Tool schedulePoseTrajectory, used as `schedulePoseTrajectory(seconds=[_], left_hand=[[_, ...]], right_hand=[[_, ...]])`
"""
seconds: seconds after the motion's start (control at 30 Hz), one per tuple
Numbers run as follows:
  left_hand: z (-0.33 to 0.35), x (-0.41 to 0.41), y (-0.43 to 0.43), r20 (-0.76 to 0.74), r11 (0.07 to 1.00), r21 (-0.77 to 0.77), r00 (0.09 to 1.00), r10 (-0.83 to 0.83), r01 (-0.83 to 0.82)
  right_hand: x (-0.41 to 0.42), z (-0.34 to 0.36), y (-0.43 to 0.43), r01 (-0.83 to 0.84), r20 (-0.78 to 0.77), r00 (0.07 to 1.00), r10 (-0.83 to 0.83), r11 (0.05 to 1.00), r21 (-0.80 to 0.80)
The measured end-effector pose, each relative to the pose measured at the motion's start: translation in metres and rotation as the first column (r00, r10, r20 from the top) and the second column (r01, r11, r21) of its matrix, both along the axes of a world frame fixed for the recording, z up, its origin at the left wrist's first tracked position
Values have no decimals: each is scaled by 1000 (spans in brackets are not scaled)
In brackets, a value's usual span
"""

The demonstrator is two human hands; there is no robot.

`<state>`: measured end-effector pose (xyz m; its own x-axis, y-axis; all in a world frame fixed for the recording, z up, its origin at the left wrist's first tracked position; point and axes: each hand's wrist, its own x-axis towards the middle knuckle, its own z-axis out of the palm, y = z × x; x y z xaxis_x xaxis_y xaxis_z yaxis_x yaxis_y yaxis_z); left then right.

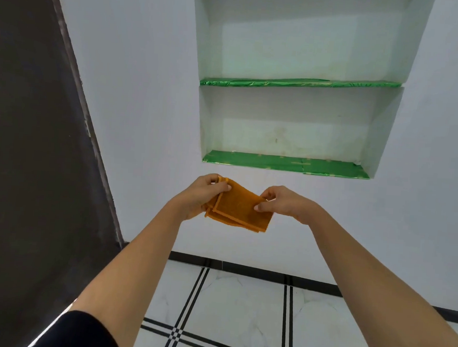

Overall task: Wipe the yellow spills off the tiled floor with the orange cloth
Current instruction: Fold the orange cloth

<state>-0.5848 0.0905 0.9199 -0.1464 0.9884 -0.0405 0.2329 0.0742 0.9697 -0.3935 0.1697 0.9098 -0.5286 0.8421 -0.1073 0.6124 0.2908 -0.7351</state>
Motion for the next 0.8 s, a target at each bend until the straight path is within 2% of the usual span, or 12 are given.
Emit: schedulePoseTrajectory(seconds=[0.1, 0.2, 0.3, 0.43, 0.53, 0.67, 0.8], left_hand=[[3, 9, 4, -50, 1000, -4, 999, -14, 14], [9, 13, 9, -61, 998, -28, 997, -50, 48], [12, 8, 16, -94, 998, -37, 994, -59, 56], [9, -10, 25, -83, 998, -48, 995, -53, 49], [4, -23, 31, -11, 1000, -28, 1000, -15, 15], [-15, -46, 38, 208, 999, -31, 977, 44, -38], [-45, -67, 47, 200, 998, -62, 979, 27, -15]], right_hand=[[-2, -6, -4, -53, -24, 998, 51, 994, -94], [-6, -10, -5, -93, -163, 985, 63, 979, -183], [-8, -12, -7, -143, -286, 957, 49, 937, -318], [-18, -11, -10, -113, -354, 935, -26, 923, -367], [-31, -13, -10, -72, -404, 909, -105, 914, -399], [-57, -19, -8, -28, -489, 845, -215, 896, -443], [-80, -22, 0, 98, -495, 794, -354, 878, -469]])
